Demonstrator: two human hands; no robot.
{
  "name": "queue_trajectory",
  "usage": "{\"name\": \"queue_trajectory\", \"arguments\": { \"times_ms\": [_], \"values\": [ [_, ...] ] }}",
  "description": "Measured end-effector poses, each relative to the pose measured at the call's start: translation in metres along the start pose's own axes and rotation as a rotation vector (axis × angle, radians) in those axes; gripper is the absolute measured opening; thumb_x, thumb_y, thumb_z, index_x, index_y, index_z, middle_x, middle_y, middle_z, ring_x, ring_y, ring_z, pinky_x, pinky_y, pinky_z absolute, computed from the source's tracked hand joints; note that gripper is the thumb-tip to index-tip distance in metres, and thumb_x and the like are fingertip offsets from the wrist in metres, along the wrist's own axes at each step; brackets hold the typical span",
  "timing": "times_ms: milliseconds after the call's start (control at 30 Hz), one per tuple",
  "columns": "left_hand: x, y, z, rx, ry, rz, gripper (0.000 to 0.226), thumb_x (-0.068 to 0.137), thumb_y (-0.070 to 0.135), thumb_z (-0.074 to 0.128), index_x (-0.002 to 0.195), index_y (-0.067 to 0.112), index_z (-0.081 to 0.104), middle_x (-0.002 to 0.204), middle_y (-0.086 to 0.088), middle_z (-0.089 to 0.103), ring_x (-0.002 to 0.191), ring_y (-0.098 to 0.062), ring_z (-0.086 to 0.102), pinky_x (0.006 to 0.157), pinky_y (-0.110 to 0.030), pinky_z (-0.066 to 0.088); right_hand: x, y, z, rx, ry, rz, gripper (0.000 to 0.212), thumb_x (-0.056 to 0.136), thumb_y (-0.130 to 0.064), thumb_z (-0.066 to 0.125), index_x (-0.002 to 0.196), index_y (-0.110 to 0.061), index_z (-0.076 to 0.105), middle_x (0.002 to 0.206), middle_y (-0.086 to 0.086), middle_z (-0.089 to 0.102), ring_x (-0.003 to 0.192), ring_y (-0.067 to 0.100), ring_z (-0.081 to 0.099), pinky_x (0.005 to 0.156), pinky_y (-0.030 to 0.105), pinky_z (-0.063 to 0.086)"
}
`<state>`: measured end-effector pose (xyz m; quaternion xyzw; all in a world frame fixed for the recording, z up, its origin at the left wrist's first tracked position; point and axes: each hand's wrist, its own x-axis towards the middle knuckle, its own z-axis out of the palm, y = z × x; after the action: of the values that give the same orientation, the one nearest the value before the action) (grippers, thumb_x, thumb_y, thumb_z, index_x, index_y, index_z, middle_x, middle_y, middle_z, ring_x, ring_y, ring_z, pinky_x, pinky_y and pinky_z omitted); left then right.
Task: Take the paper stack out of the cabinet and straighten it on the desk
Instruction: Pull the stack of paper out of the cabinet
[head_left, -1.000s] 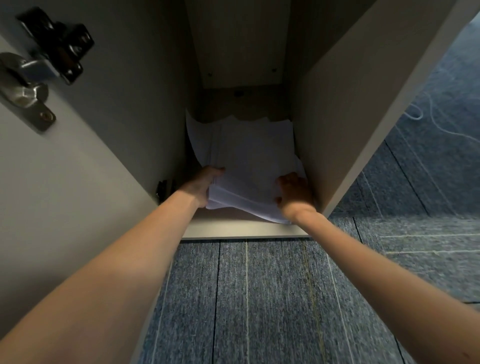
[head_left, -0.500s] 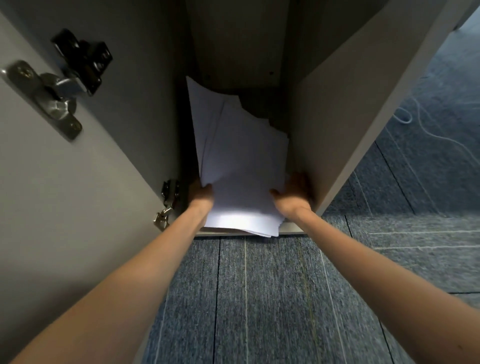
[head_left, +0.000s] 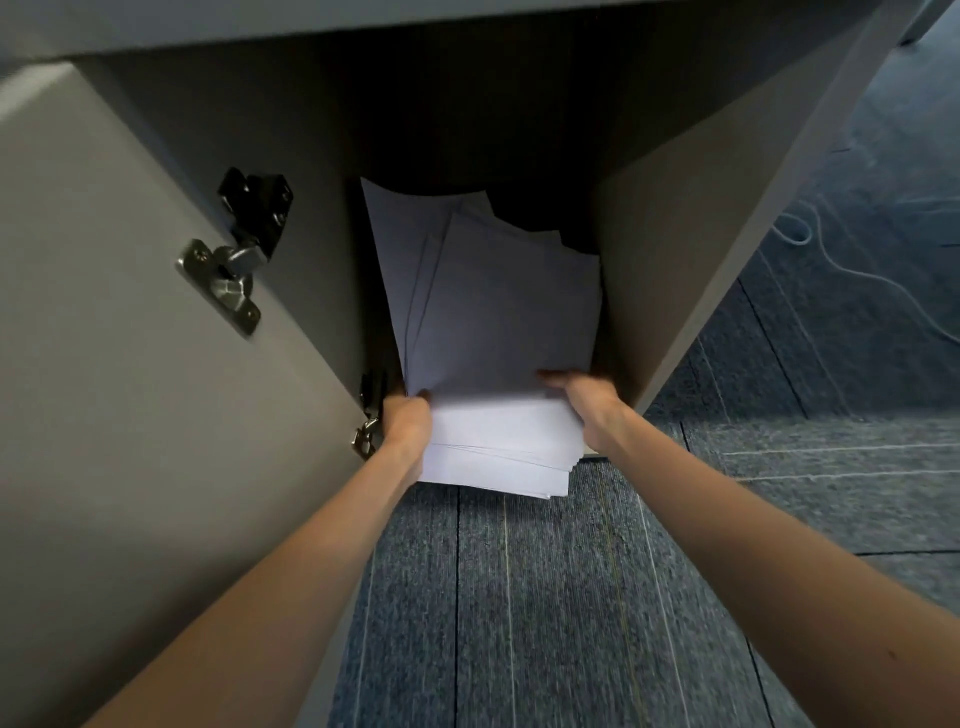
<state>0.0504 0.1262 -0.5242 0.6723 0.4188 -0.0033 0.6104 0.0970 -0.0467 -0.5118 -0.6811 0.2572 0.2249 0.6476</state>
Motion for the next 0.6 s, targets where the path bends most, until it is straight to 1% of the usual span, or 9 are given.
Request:
{"name": "queue_trajectory", "arguments": {
  "times_ms": [33,67,100,167,233,333,467,533,600],
  "values": [
    [-0.007,0.003,-0.003,0.006,-0.013,-0.003,0.040,0.099,0.008,0.044,0.138,0.002,0.042,0.136,-0.006,0.051,0.121,-0.025,0.048,0.100,-0.028,0.035,-0.007,-0.003,0.000,0.024,0.018,-0.004,0.041,0.084,0.000,0.067,0.123,0.007,0.058,0.107,0.008,0.064,0.072,0.017,0.060,0.062,0.008,0.050],
    [-0.016,0.006,-0.007,0.010,-0.024,-0.002,0.039,0.100,0.010,0.043,0.138,0.004,0.042,0.139,-0.007,0.051,0.118,-0.023,0.048,0.098,-0.028,0.036,-0.015,-0.006,-0.001,0.041,0.038,-0.015,0.043,0.082,0.002,0.068,0.123,0.007,0.056,0.115,0.012,0.064,0.085,0.023,0.064,0.079,0.015,0.053],
    [-0.024,0.009,-0.011,0.015,-0.036,-0.001,0.041,0.100,0.011,0.042,0.141,0.008,0.041,0.142,-0.007,0.049,0.120,-0.023,0.047,0.098,-0.027,0.035,-0.026,-0.011,-0.002,0.052,0.042,-0.027,0.045,0.081,0.002,0.069,0.124,0.007,0.055,0.121,0.014,0.063,0.101,0.029,0.064,0.094,0.028,0.052],
    [-0.041,0.017,-0.021,0.021,-0.054,-0.018,0.048,0.100,0.011,0.040,0.148,0.016,0.034,0.151,-0.001,0.042,0.135,-0.022,0.041,0.110,-0.029,0.031,-0.048,-0.021,-0.005,0.020,0.043,-0.044,0.051,0.080,-0.003,0.072,0.126,0.004,0.050,0.125,0.012,0.061,0.116,0.030,0.058,0.106,0.041,0.045],
    [-0.060,0.027,-0.033,0.023,-0.078,-0.033,0.055,0.098,0.011,0.040,0.151,0.023,0.030,0.154,0.004,0.037,0.140,-0.022,0.038,0.118,-0.038,0.027,-0.069,-0.027,-0.010,-0.011,0.044,-0.055,0.055,0.080,-0.010,0.073,0.128,-0.004,0.047,0.128,0.009,0.059,0.117,0.031,0.058,0.105,0.045,0.046],
    [-0.097,0.048,-0.051,0.028,-0.099,-0.099,0.056,0.096,0.013,0.041,0.150,0.024,0.030,0.154,0.002,0.038,0.137,-0.026,0.042,0.114,-0.045,0.035,-0.111,-0.043,-0.020,-0.012,0.051,-0.029,0.063,0.077,-0.013,0.074,0.133,-0.010,0.046,0.130,0.009,0.061,0.115,0.034,0.061,0.100,0.051,0.049],
    [-0.158,0.077,-0.073,-0.009,-0.140,-0.202,0.047,0.099,0.007,0.039,0.146,0.016,0.037,0.139,-0.004,0.050,0.117,-0.028,0.054,0.102,-0.042,0.045,-0.189,-0.077,-0.036,0.030,0.031,0.058,0.043,0.086,0.005,0.062,0.127,0.000,0.052,0.114,0.011,0.062,0.105,0.032,0.062,0.089,0.045,0.052],
    [-0.188,0.090,-0.088,0.000,-0.173,-0.263,0.045,0.100,0.008,0.040,0.143,0.017,0.040,0.139,-0.007,0.053,0.111,-0.030,0.056,0.097,-0.043,0.047,-0.224,-0.090,-0.045,0.012,0.041,0.101,0.042,0.086,0.006,0.062,0.126,0.001,0.052,0.118,0.013,0.063,0.107,0.035,0.063,0.089,0.048,0.052],
    [-0.216,0.100,-0.104,0.013,-0.189,-0.314,0.044,0.099,0.009,0.041,0.143,0.018,0.041,0.138,-0.008,0.055,0.113,-0.031,0.057,0.097,-0.045,0.048,-0.255,-0.100,-0.053,-0.003,0.058,0.136,0.044,0.083,0.007,0.064,0.125,0.000,0.053,0.124,0.018,0.064,0.109,0.039,0.063,0.093,0.054,0.051]
  ]
}}
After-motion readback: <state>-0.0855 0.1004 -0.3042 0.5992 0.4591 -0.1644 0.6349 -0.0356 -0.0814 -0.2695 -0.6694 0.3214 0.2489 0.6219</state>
